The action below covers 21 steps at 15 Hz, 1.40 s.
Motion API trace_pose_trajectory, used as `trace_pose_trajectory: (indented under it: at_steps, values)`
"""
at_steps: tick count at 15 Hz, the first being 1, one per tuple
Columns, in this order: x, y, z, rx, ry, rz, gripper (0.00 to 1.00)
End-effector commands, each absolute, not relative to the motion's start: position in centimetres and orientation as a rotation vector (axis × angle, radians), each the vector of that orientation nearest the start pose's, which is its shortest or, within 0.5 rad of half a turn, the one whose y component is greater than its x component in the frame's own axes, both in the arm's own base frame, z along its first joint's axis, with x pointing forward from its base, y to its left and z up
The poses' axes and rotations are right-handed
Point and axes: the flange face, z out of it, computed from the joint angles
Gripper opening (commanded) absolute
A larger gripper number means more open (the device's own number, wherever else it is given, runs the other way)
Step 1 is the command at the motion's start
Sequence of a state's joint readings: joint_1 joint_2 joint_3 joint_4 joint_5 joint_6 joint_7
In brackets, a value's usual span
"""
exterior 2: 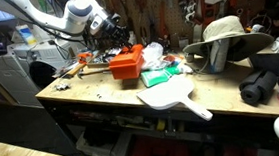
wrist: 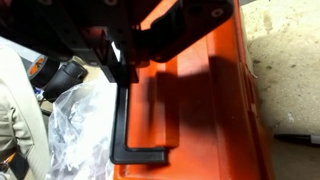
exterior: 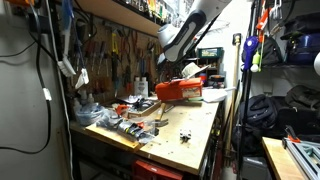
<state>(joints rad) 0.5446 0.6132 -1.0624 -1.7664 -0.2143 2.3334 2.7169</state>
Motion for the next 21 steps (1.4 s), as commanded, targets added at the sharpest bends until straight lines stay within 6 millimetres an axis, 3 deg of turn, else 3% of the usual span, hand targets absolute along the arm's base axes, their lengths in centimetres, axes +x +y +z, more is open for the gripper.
trace_pose_trajectory:
  at_steps: [1,5,12,17,21]
  values:
    - [62.4,-23.4,38.1,-0.238,3.013,-1.247,0.04]
    - [63.2,-23.3,37.3,-0.260,3.004,-1.296,0.04]
    - [63.9,-23.2,36.5,-0.294,3.019,-1.206,0.04]
    - [65.0,-22.8,36.8,-0.347,3.016,-1.208,0.04]
    - [65.6,-21.5,36.3,-0.409,3.084,-1.189,0.04]
